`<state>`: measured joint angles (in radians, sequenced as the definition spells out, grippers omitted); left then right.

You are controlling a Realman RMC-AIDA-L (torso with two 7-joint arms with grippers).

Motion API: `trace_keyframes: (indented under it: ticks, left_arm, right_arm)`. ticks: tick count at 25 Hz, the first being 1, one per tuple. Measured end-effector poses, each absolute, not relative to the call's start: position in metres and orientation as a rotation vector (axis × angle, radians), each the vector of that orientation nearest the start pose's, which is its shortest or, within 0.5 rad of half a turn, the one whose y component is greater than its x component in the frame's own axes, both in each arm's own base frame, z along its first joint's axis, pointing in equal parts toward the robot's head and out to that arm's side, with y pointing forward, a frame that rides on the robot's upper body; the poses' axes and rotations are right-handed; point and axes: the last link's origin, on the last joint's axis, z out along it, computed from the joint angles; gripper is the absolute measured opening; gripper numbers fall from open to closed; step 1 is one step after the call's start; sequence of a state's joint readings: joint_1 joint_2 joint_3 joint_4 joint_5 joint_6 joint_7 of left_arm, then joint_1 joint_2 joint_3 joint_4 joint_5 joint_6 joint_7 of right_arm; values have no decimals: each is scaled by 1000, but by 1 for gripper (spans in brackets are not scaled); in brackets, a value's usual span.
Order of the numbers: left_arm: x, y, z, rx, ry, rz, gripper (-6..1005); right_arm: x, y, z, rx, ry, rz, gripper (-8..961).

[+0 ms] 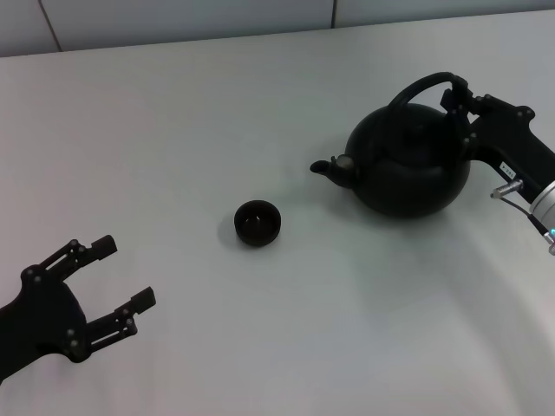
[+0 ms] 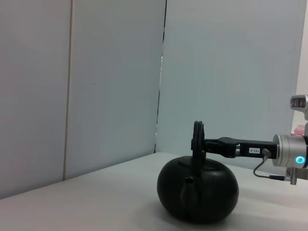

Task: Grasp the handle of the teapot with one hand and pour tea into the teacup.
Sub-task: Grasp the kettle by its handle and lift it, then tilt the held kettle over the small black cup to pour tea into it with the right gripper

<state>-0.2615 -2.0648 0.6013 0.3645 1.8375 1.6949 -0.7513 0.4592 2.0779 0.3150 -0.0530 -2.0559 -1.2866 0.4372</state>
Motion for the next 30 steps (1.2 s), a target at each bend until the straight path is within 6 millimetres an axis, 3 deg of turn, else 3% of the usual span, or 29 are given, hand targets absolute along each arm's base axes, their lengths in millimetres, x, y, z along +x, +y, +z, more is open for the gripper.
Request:
trace_keyframes:
  ticks: [9,20,30]
  left_arm:
    - [-325,223,-18,-2491,-392,-920,850]
    - [-324,224,-19,-2490,-397,-928,850]
    - [-322,225,-18,-2476,-395,-938,850]
  right_arm:
    - [331,315,-14,-1821,547,795,109]
    - [306,346,0,-1857,528,905,108]
    - [297,354,-3,-1921,509,906,107]
